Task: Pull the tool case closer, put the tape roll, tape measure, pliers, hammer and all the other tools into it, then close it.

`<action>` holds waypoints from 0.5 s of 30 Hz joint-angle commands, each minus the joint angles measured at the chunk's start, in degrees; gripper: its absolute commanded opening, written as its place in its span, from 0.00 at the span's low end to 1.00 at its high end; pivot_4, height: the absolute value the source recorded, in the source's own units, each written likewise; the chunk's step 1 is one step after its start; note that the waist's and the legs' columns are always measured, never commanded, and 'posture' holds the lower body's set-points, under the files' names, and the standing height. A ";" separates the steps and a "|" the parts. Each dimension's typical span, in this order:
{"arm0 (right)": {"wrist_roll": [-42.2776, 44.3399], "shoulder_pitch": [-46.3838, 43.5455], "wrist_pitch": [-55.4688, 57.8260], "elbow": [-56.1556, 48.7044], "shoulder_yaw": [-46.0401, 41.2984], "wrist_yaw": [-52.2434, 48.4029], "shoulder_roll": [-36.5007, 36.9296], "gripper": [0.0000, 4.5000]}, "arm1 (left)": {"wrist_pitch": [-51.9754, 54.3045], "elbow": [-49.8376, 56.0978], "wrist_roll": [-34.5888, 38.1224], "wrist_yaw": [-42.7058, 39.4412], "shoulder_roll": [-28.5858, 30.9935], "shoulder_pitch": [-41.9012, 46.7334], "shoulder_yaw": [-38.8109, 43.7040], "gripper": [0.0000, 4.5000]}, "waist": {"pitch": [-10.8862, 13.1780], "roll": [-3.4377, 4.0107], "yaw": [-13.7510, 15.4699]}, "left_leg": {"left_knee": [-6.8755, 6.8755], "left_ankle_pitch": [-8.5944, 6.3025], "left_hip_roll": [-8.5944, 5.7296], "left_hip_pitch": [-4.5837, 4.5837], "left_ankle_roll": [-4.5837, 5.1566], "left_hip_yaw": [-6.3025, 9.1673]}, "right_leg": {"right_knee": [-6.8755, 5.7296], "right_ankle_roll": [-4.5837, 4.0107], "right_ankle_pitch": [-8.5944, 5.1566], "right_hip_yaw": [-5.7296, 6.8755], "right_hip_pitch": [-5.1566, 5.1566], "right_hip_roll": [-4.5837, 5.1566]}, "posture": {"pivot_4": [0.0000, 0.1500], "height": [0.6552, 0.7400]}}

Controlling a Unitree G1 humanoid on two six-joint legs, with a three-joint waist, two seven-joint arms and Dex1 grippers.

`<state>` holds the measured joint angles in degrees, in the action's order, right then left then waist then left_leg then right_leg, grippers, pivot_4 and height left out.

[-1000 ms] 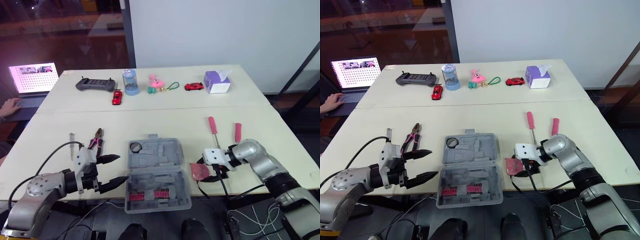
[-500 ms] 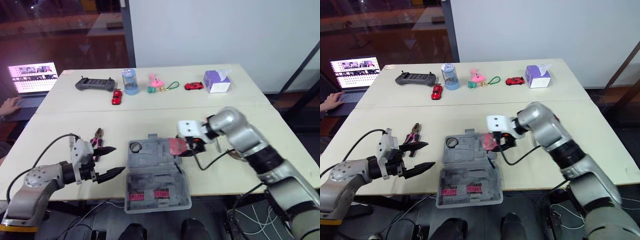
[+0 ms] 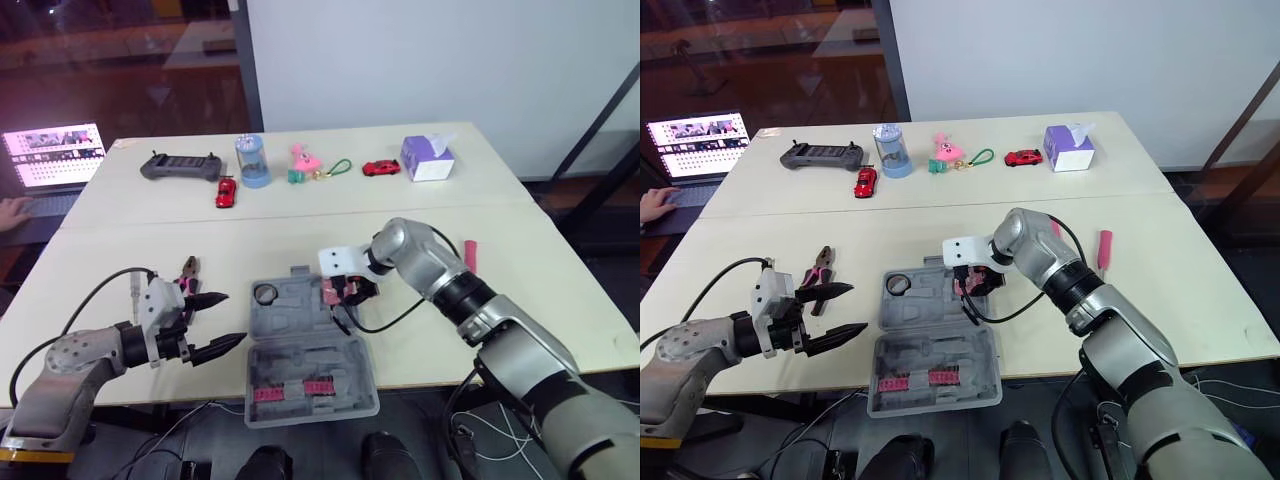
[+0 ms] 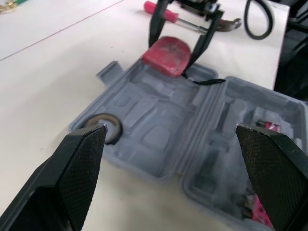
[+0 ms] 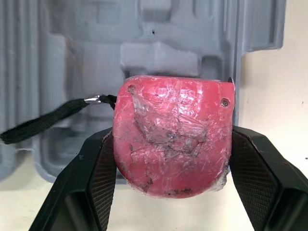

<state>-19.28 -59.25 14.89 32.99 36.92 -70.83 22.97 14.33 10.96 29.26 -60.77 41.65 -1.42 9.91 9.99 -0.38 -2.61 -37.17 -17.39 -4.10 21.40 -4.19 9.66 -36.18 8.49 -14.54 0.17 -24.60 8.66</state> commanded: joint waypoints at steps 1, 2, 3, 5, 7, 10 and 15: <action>-1.01 -1.57 -2.82 1.31 -0.40 1.04 -1.36 0.63 | -0.21 2.27 0.82 0.60 0.00 -0.39 1.63 1.00 | 0.00 0.00 -0.10 | 0.00 0.00 0.00 0.00 0.00 0.00 | 0.00 0.00 0.00 0.00 -0.01 0.00 | 1.00 1.00; -1.30 -1.71 -3.77 2.07 -0.48 1.56 -1.72 0.63 | -0.07 2.53 0.92 0.75 0.00 -0.57 1.73 1.00 | 0.00 0.01 -0.15 | 0.00 0.00 0.00 0.00 0.00 0.00 | 0.00 0.00 0.00 0.00 -0.01 0.00 | 1.00 1.00; -1.53 -1.83 -4.50 2.66 -0.58 1.90 -1.98 0.63 | 0.03 2.71 0.98 0.85 0.02 -0.69 1.78 1.00 | 0.00 0.01 -0.17 | 0.00 0.00 0.00 0.00 0.00 -0.01 | 0.00 0.00 0.00 0.00 -0.01 0.00 | 1.00 1.00; -1.84 -2.12 -5.61 3.60 -0.68 2.00 -2.37 0.63 | 0.23 3.05 1.12 1.04 0.07 -0.94 1.83 1.00 | 0.00 0.01 -0.12 | 0.00 0.00 0.00 0.00 0.00 0.00 | -0.01 0.00 0.00 0.00 -0.01 0.00 | 1.00 1.00; -2.18 -2.38 -6.39 4.36 -0.81 2.27 -2.68 0.63 | 0.33 3.32 1.20 1.20 0.10 -1.17 1.82 1.00 | 0.00 0.01 -0.10 | -0.01 0.00 0.00 0.00 0.00 -0.01 | -0.01 0.00 0.00 0.00 -0.01 0.00 | 1.00 1.00; -2.55 -3.03 -7.22 5.78 -1.16 2.73 -3.27 0.63 | 0.55 3.73 1.38 1.49 0.04 -1.50 1.83 1.00 | 0.00 0.01 -0.09 | -0.02 0.00 0.00 0.00 0.00 -0.01 | -0.01 0.00 0.00 0.00 0.00 0.00 | 1.00 1.00; -3.02 -2.92 -8.14 6.61 -1.23 2.80 -3.53 0.63 | 0.77 3.89 1.56 1.71 -0.07 -1.52 1.85 1.00 | 0.00 0.01 -0.10 | -0.01 0.00 0.00 0.00 0.00 -0.01 | -0.02 0.00 0.00 0.00 0.00 0.01 | 1.00 1.00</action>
<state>-22.29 -60.70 7.40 40.28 36.91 -68.03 19.92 14.88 13.38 29.52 -59.36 41.62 -2.68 10.00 9.99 -0.37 -2.72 -37.18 -17.39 -4.10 21.40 -4.19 9.66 -36.20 8.49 -14.54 0.16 -24.61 8.66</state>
